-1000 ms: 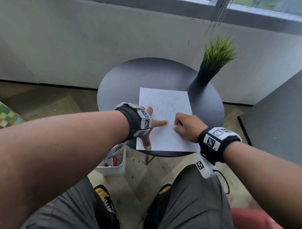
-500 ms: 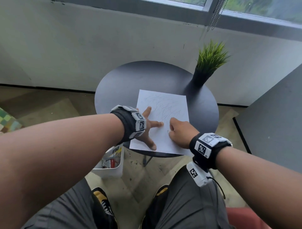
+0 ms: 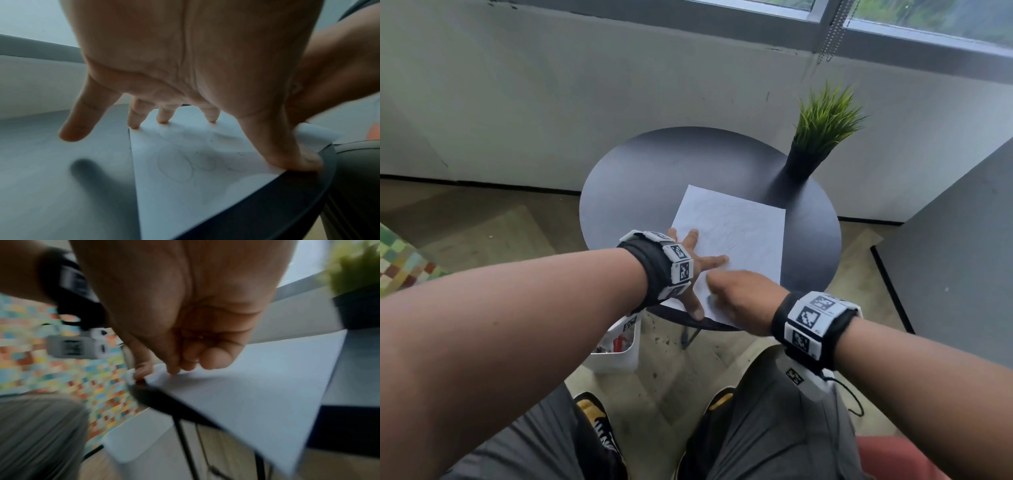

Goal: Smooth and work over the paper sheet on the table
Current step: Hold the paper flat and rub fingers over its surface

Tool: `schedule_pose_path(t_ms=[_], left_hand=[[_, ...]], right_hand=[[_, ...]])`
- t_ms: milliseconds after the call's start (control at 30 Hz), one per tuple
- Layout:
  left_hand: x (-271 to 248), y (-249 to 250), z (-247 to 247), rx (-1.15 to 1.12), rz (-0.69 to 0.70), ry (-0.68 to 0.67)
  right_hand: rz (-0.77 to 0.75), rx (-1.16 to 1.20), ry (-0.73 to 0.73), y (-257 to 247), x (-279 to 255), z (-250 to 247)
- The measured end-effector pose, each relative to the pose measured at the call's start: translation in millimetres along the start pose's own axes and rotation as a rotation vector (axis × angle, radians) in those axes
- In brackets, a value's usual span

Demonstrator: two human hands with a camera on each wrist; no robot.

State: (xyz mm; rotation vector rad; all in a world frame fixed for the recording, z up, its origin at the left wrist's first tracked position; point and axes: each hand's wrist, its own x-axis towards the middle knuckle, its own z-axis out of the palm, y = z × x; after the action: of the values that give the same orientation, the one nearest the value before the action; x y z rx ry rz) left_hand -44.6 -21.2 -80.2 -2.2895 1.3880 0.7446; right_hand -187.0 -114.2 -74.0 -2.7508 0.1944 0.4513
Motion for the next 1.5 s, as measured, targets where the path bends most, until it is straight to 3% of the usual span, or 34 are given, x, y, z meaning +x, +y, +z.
schedule_pose_path(t_ms=[67,100,233,300,367,433,567,633,833,933,1000,1067,1133,1267,1300,1367,1433,1500], left_hand=[[0,-1,1,0.015,-0.009,-0.007],[0,-1,2,0.012,-0.009,-0.005],[-1,-2,3,-0.017,-0.013,-0.007],[2,-3,5,-0.018,-0.017,-0.011],[4,-3,5,0.012,-0.02,-0.008],[3,-3,4,0.016,-0.021,-0.009],[-3,0,0,-0.004,-0.03,-0.021],[-4,1,-1,-0.008,-0.038,-0.024],[-10,10,7,-0.046,-0.024,0.166],[-9,13,13,-0.058,-0.025,0.177],[-9,10,11,-0.052,-0.002,0.165],[-10,9,9,-0.031,0.022,0.151],[-8,10,7,-0.009,0.03,0.134],[-6,13,1,0.004,0.023,0.066],[-6,13,1,0.004,0.02,0.052],[-5,13,1,-0.007,0.025,0.039],[-5,10,3,-0.012,0.03,0.035],[-4,8,5,-0.017,0.038,0.046]], right_hand=[[-0.109,-0.025,-0.117,-1,-7,0],[-0.086,-0.041,-0.114,6,-4,-4],[0.252,0.034,0.109,30,7,-12],[0.159,0.017,0.093,11,6,-2],[-0.013,0.035,-0.017,-9,1,7],[-0.026,0.033,-0.075,-4,4,0],[0.346,0.124,0.112,39,18,-20],[0.384,0.141,0.133,47,19,-18],[0.326,0.114,0.091,39,13,-15],[0.322,0.043,0.147,35,11,-12],[0.214,-0.013,0.146,27,9,-5],[0.021,-0.064,0.025,16,3,0],[-0.074,-0.075,-0.096,15,-1,-4],[0.25,-0.03,0.108,41,12,-23],[0.27,-0.049,0.146,41,12,-21],[0.141,-0.047,0.114,27,7,-12],[-0.071,-0.028,-0.025,8,-3,-2],[-0.088,-0.034,-0.088,11,-3,-6]])
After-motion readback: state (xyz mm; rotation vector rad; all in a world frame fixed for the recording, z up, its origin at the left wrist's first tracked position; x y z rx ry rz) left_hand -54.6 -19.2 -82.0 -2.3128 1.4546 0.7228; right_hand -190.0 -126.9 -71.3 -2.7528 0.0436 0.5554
